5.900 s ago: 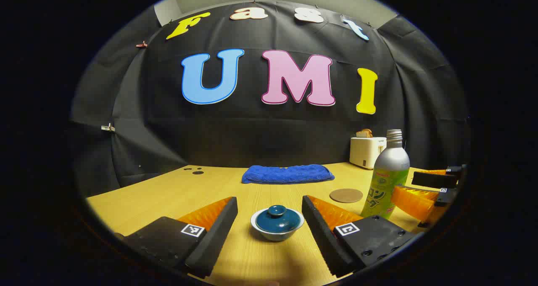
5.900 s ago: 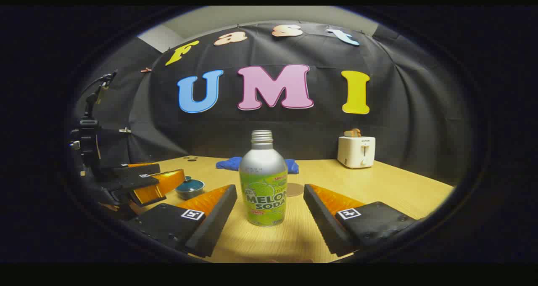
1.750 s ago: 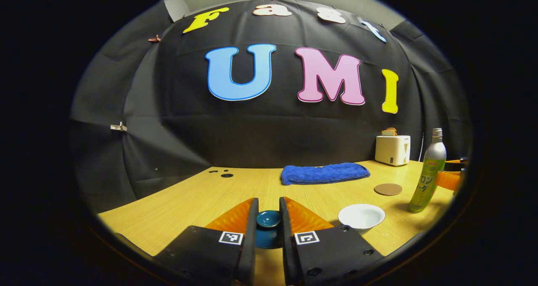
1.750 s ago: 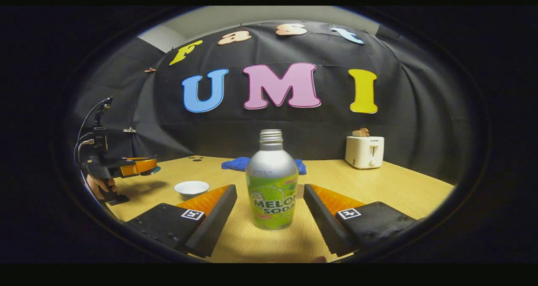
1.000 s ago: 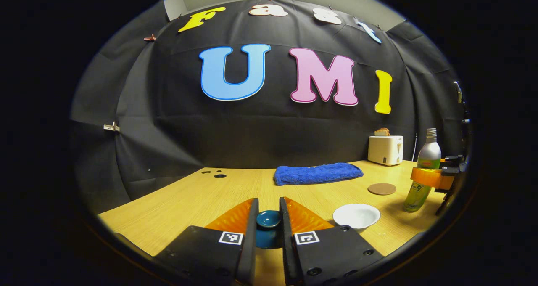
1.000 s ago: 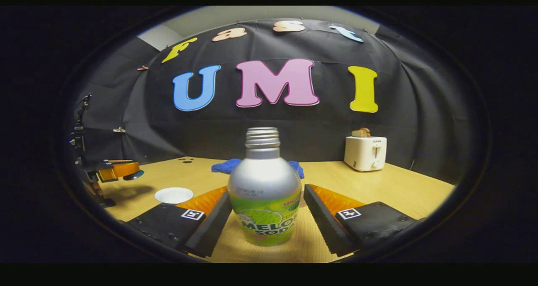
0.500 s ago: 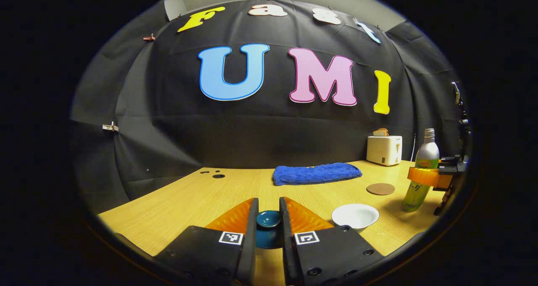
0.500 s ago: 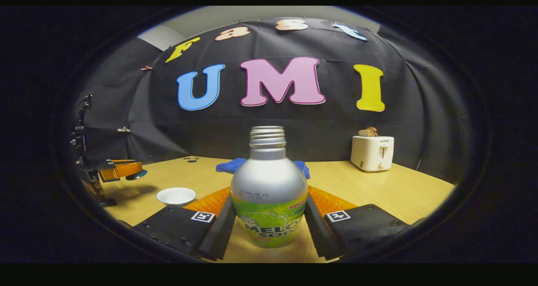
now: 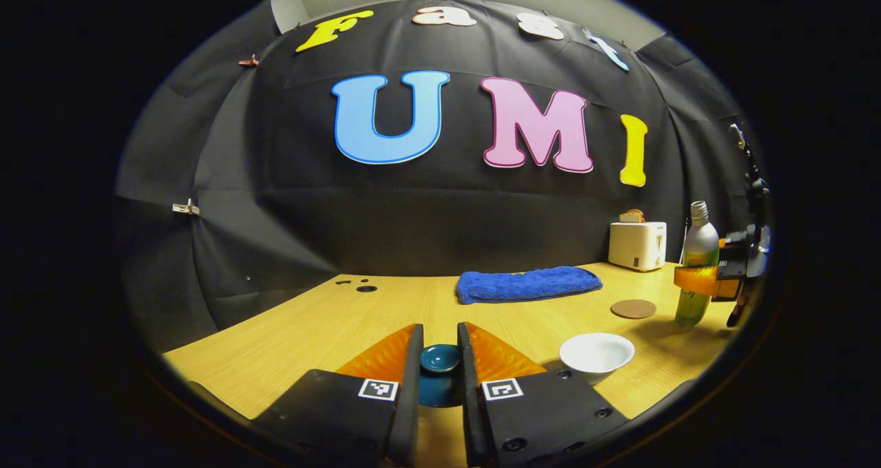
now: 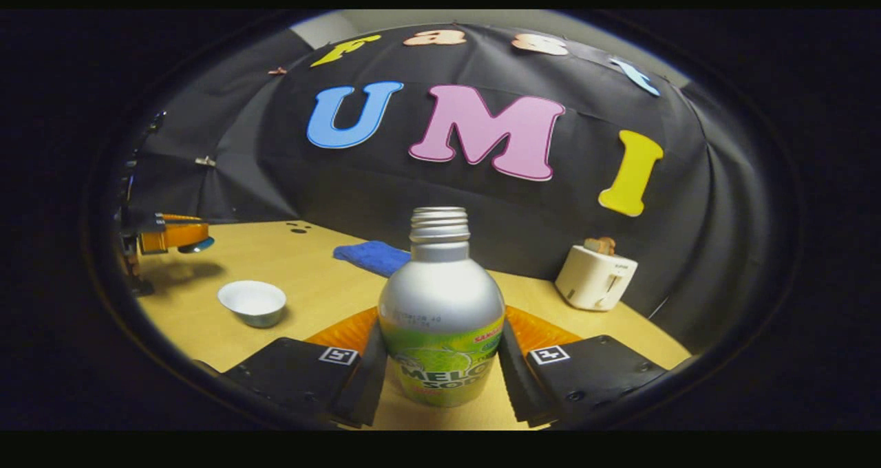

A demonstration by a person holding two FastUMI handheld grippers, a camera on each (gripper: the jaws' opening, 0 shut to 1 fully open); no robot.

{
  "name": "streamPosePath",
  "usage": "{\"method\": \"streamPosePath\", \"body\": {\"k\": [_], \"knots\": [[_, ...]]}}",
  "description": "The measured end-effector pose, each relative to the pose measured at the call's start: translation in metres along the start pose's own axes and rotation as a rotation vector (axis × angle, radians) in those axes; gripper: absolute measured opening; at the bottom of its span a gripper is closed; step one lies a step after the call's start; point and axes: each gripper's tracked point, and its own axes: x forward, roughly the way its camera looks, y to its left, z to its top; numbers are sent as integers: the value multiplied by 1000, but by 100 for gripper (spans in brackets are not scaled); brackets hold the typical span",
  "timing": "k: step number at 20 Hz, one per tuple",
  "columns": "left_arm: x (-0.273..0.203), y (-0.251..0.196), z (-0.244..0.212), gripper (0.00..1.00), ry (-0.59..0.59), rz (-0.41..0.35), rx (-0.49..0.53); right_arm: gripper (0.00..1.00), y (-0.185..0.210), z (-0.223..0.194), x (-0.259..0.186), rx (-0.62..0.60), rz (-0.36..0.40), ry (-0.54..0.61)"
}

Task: Open the teacup lid with one hand, grasp the water bottle and pour water into the teacup with the other hand; after pouring, place the water bottle on the coaster and then close the teacup lid.

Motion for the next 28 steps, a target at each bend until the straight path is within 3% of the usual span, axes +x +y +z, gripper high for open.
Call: {"method": "streamPosePath", "body": {"k": [4, 10, 17, 28], "knots": [[8, 16, 0, 31, 2, 18, -1, 75, -6, 32, 9, -322, -48, -80], [20, 37, 0, 31, 2, 45, 0, 75, 37, 53, 17, -715, -13, -204], [31, 48, -1, 31, 2, 29, -1, 75, 90, 59, 35, -872, 56, -299], [34, 51, -1, 30, 4, 35, -2, 75, 116, 44, 55, -1153, 88, -373]]}}
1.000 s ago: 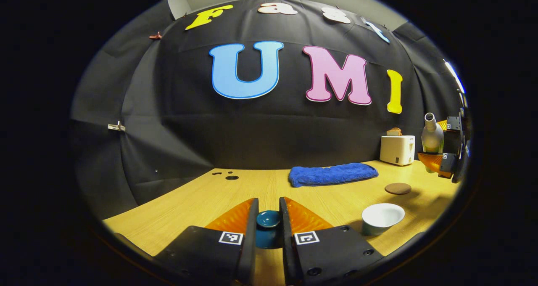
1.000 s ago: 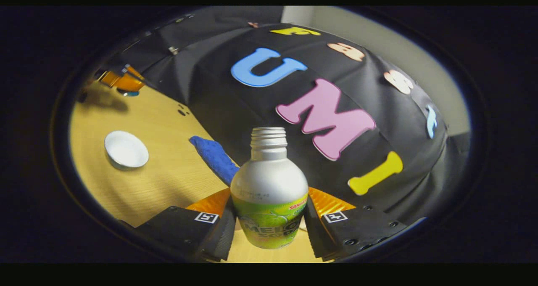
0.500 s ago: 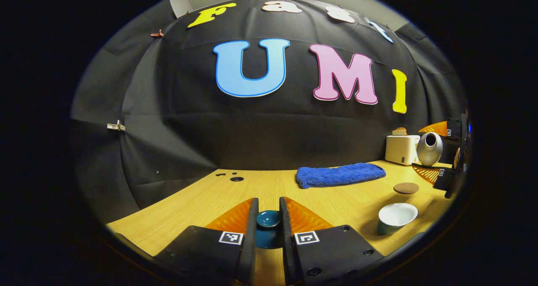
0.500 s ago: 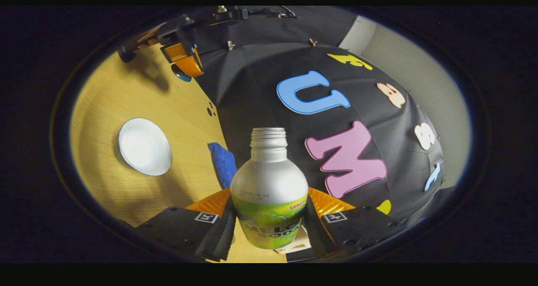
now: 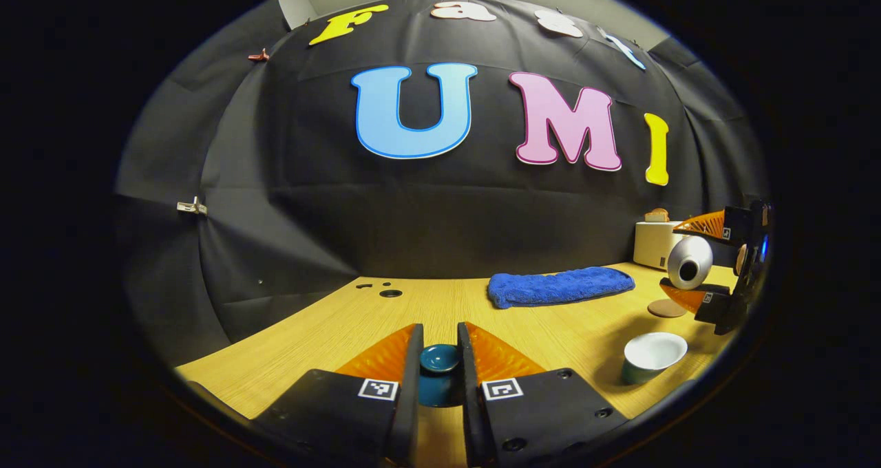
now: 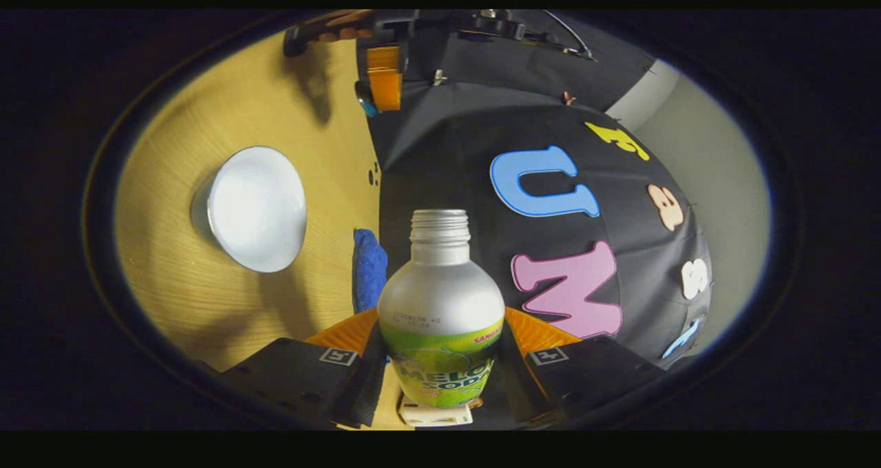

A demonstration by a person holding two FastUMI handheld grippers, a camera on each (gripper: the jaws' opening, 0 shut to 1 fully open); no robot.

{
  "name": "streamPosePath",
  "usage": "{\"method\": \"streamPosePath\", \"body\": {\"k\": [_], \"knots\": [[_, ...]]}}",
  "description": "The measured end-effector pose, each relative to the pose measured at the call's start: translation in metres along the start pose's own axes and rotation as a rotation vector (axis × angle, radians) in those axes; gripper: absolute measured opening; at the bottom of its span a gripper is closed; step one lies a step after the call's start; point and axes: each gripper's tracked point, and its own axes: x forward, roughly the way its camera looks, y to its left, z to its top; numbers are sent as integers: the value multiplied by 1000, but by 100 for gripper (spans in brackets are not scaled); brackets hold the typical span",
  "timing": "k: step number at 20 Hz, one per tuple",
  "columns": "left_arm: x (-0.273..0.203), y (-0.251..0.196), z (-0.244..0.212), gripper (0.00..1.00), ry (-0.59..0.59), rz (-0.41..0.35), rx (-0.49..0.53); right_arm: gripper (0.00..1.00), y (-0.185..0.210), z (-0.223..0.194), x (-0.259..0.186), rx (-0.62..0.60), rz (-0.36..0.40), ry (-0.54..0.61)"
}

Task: Open the teacup lid with one hand, grasp the water bottle and pour water into the teacup with the other hand; after pouring, place the water bottle on the coaster and then close the teacup lid.

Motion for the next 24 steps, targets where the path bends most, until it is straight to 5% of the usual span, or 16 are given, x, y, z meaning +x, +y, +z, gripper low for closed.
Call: {"method": "streamPosePath", "body": {"k": [24], "knots": [[0, -1, 0, 30, 0, -10, 0, 74, 10, 0, -4, -334, -12, -121]]}}
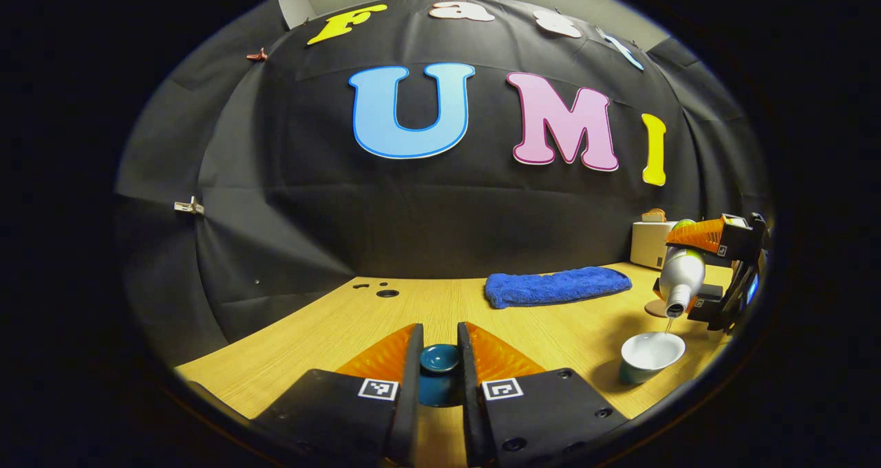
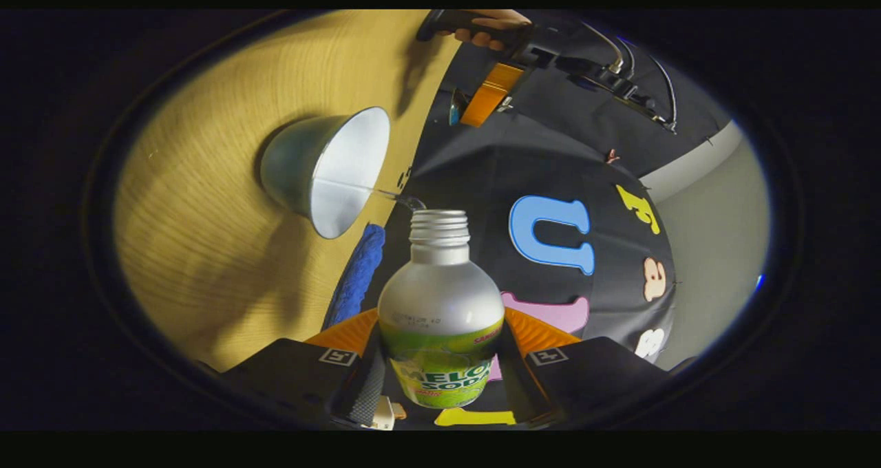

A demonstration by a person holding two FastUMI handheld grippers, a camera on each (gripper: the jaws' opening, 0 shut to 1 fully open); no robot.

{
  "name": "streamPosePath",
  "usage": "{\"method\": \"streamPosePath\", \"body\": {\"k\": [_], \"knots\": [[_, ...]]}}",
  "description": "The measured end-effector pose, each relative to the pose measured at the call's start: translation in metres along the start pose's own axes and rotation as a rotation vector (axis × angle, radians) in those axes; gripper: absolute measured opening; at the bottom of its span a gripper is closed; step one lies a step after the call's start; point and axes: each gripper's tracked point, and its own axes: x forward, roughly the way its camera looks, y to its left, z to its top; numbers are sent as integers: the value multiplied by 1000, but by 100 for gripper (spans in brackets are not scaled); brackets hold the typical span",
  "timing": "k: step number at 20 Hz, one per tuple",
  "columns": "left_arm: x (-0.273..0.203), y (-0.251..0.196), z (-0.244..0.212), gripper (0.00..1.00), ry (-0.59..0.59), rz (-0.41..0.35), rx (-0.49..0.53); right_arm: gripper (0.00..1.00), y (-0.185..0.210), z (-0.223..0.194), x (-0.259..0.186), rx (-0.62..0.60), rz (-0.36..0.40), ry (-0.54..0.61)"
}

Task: Open the teacup lid with one hand, grasp the water bottle and pour water into the teacup with the other hand; after pouring, place the water bottle on the coaster and then close the teacup lid.

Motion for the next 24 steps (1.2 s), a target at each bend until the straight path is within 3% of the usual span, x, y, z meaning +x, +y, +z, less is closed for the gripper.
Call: {"method": "streamPosePath", "body": {"k": [5, 6, 7, 24], "knots": [[0, 0, 1, 30, 0, 0, 0, 75, 0, 4, -2, -48, -14, -17], [0, 0, 0, 30, 0, 0, 0, 71, -3, 5, -2, -59, -23, -20], [0, 0, 0, 30, 0, 0, 0, 74, -3, 4, -2, -63, -22, -17], [1, 0, 0, 30, 0, 0, 0, 74, -14, -4, 1, -176, -35, 3]]}}
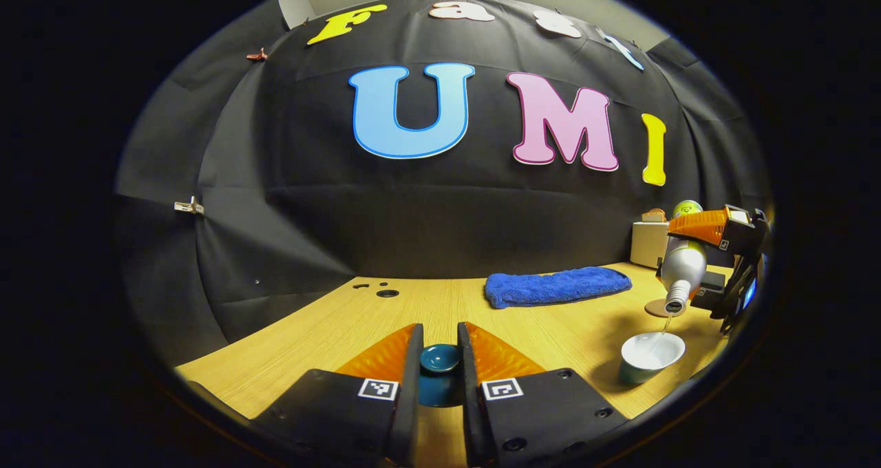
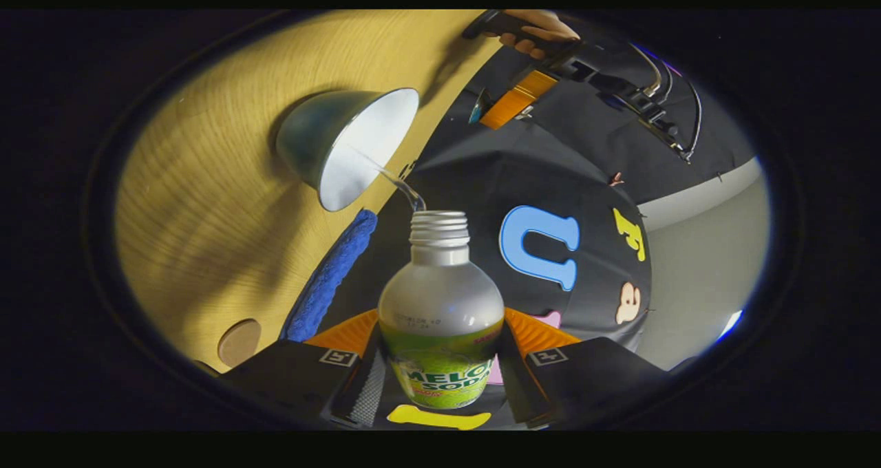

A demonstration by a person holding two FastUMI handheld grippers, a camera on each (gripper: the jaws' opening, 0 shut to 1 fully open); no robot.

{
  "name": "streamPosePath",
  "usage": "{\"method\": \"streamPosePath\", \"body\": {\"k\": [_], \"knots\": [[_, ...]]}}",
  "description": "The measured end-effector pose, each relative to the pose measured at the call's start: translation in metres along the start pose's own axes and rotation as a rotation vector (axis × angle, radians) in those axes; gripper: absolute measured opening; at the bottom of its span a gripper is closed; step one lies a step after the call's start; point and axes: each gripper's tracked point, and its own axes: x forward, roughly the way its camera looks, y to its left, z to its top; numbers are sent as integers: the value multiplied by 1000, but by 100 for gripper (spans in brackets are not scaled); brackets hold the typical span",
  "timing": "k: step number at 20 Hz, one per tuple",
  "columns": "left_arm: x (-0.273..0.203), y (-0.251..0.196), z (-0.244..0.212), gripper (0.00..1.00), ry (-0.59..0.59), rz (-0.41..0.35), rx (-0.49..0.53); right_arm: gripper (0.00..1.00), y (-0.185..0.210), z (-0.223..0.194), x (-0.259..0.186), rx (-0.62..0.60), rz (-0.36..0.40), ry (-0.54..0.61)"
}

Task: Open the teacup lid with one hand, grasp the water bottle and pour water into the teacup with the other hand; after pouring, place the water bottle on the coaster and then close the teacup lid.

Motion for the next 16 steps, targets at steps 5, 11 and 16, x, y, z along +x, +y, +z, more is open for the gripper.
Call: {"method": "streamPosePath", "body": {"k": [5, 11, 16], "knots": [[0, 1, 0, 30, 0, -1, 0, 74, -5, -1, -1, -44, -4, -9], [0, 1, 1, 30, 0, -1, 0, 74, -9, 0, -2, -82, -2, -14], [0, 0, 0, 30, 0, -1, 0, 74, -13, 2, -2, -117, -4, -26]]}}
